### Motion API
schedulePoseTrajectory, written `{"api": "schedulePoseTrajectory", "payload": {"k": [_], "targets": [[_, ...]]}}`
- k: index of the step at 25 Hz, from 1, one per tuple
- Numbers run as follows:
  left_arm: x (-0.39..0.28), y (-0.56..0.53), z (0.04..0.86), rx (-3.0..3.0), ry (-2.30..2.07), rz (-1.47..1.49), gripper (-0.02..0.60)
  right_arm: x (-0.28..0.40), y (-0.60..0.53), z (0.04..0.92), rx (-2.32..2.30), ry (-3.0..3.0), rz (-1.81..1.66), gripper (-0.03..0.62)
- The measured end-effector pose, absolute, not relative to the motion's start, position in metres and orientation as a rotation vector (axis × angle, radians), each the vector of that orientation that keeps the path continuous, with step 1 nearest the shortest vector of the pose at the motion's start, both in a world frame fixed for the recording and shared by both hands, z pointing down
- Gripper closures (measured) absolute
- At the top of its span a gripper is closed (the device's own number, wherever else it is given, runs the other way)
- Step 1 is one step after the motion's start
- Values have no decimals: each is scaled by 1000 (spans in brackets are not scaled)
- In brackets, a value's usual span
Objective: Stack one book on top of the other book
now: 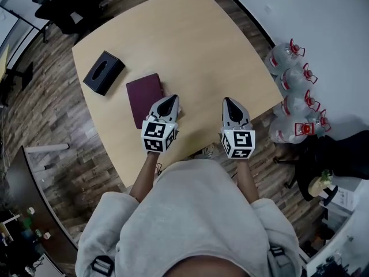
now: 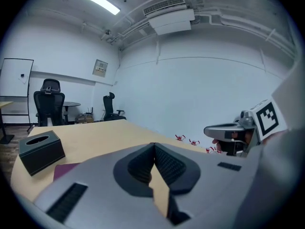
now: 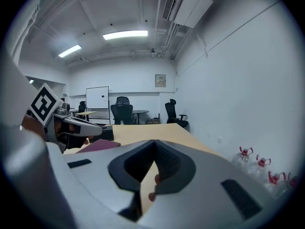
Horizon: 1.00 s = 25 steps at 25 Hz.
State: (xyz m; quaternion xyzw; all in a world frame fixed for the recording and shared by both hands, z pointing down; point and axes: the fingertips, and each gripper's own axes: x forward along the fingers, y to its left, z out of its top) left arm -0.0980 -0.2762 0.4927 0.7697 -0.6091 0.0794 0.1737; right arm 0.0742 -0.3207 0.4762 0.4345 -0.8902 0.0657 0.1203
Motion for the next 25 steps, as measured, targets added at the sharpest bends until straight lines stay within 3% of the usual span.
{"api": "schedulePoseTrajectory", "payload": {"k": [12,25], "targets": [[-39,-310,488,2314,-1586,245,571,154,-325,474,1489,-2494,204,591],[-21,-317,489,2345,-1565,286,571,169,-330,473,1513,-2484,199,591]]}}
